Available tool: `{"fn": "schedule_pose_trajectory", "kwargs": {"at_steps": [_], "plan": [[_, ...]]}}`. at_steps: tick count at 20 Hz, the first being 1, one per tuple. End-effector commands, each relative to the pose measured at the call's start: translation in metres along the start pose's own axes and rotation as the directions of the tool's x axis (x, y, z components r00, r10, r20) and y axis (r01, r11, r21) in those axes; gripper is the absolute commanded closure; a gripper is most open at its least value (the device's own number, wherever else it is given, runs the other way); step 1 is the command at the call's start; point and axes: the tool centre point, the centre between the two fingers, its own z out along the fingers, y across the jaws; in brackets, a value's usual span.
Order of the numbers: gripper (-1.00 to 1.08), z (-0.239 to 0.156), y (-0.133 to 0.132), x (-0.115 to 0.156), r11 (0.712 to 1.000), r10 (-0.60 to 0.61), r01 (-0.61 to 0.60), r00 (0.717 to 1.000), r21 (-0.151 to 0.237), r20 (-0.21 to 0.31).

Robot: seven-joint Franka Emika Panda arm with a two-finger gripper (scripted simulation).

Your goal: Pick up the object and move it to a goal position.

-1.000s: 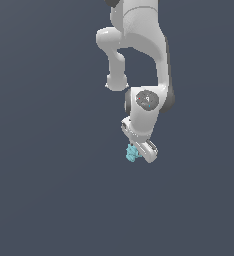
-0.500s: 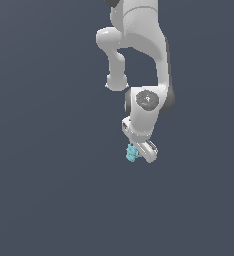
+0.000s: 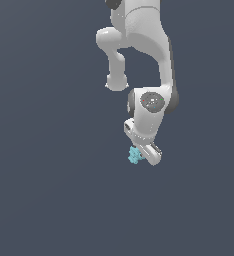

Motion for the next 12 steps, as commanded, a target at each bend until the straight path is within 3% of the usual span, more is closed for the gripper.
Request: {"fn": "schedule_pose_trajectory", "kwargs": {"at_steps": [1,12], "plan": [[1.08,-0.003,-0.009,-0.001,1.0,0.0,0.0,1.0,0.0,0.0],[1.08,-0.022,-0.069,-0.009,1.0,0.0,0.0,1.0,0.0,0.0]]}}
